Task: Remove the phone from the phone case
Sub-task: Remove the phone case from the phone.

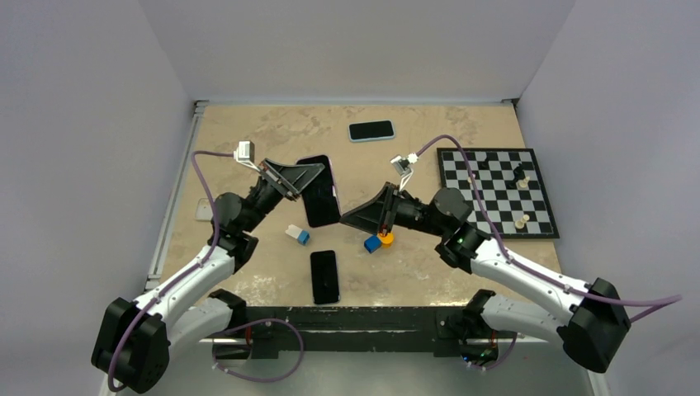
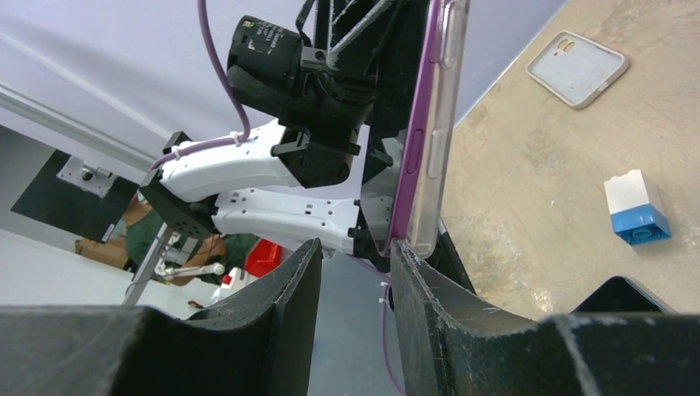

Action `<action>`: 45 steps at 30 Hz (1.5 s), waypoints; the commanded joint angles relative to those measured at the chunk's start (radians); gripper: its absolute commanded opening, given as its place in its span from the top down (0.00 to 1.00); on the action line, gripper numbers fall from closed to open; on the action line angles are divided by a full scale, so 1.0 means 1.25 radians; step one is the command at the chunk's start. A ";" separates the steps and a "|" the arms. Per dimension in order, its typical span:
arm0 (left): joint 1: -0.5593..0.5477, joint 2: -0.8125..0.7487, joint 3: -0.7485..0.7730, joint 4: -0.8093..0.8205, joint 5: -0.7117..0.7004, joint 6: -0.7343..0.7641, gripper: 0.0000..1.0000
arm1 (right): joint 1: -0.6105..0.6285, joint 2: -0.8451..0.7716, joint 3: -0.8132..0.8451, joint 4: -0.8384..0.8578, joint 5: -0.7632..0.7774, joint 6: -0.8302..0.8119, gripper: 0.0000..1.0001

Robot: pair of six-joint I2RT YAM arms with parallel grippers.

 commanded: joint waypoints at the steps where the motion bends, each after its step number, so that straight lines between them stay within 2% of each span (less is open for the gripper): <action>1: -0.005 -0.021 0.036 0.082 -0.002 -0.027 1.00 | -0.003 0.013 0.004 0.021 0.020 -0.017 0.60; 10: -0.005 -0.010 0.033 0.104 0.001 -0.044 1.00 | -0.004 0.041 0.004 0.040 0.013 -0.013 0.59; 21: -0.008 0.011 0.021 0.141 0.016 -0.067 1.00 | -0.004 0.144 0.061 0.151 -0.026 0.039 0.61; 24: -0.008 -0.003 0.009 0.125 0.025 -0.048 1.00 | -0.009 0.184 0.078 0.209 -0.037 0.067 0.69; 25: -0.008 -0.013 0.008 0.110 0.031 -0.032 1.00 | -0.011 0.192 0.078 0.232 -0.044 0.080 0.75; 27: -0.008 -0.039 0.009 0.042 0.044 0.008 0.99 | -0.018 0.200 0.079 0.262 -0.071 0.102 0.94; 28: -0.007 -0.058 0.009 0.000 0.047 0.031 0.87 | -0.020 0.201 0.078 0.272 -0.084 0.118 1.00; 30: -0.002 -0.092 0.006 -0.082 0.056 0.081 0.61 | -0.027 0.191 0.069 0.296 -0.105 0.142 1.00; 34: 0.015 -0.137 -0.010 -0.144 0.112 0.182 0.25 | -0.052 0.150 0.033 0.334 -0.144 0.193 1.00; 37: 0.017 -0.162 -0.004 -0.189 0.171 0.258 0.16 | -0.068 0.119 0.019 0.328 -0.170 0.210 1.00; 45: 0.015 -0.225 -0.027 -0.209 0.328 0.404 0.20 | -0.106 0.091 -0.013 0.392 -0.214 0.286 1.00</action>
